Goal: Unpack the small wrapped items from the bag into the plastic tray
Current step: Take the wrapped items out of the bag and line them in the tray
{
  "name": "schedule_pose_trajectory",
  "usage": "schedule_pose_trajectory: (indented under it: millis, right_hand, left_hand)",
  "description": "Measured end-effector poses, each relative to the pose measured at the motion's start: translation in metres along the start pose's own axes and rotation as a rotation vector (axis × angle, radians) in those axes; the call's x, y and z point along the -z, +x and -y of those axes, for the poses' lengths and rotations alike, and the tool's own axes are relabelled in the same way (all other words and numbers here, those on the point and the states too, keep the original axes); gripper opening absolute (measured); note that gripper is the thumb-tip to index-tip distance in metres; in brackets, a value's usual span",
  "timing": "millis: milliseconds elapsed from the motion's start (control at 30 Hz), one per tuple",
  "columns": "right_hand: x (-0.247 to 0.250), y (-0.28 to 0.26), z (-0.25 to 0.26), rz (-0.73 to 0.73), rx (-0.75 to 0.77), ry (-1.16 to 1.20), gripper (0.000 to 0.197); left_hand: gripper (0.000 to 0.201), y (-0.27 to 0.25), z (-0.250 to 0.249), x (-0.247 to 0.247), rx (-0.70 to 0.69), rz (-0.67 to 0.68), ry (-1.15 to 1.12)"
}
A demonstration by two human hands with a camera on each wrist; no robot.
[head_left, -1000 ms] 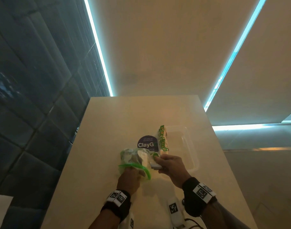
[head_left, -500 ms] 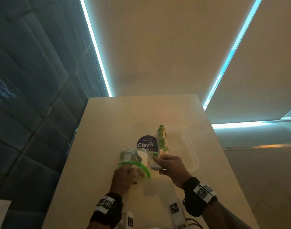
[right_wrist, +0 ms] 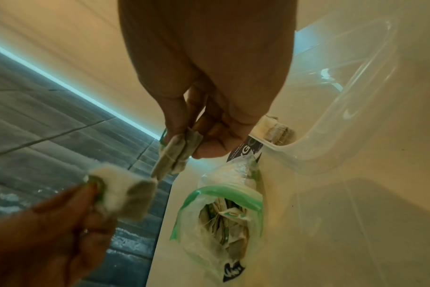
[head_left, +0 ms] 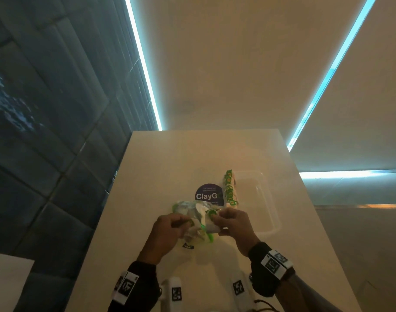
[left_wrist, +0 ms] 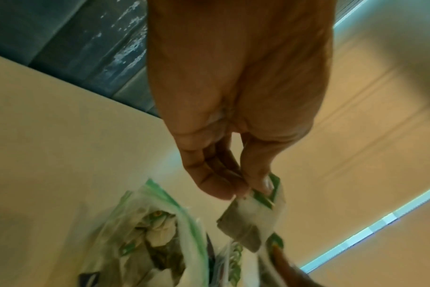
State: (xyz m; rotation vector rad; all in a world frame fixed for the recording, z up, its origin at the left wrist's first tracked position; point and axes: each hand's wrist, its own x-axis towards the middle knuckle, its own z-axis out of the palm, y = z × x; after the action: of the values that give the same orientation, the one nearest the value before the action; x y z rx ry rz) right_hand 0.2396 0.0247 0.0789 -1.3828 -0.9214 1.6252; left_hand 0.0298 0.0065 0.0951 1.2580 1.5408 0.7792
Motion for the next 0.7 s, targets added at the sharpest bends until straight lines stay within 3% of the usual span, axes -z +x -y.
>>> schedule_pose_trajectory:
  millis: [100,300,533,700]
  right_hand:
    - [-0.005,-0.004,0.001,0.037,0.027,-0.051,0.026]
    - [-0.015,-0.009,0.004,0.154,0.009,-0.030,0.032]
    - [-0.011,-0.012,0.005,0.156,-0.010,0.044,0.028]
    - [-0.012,-0.017,0.009,0.200,-0.001,0.115,0.040]
  left_hand:
    - [0.019,0.002,-0.015,-0.004,-0.033,0.095,0.000]
    - [0.027,0.011,-0.024,-0.017,-0.047,-0.039,0.118]
    - [0.027,0.016,-0.024,-0.014,0.019,0.057,0.108]
    - [0.019,0.016,-0.025,-0.012,0.062,0.071,0.053]
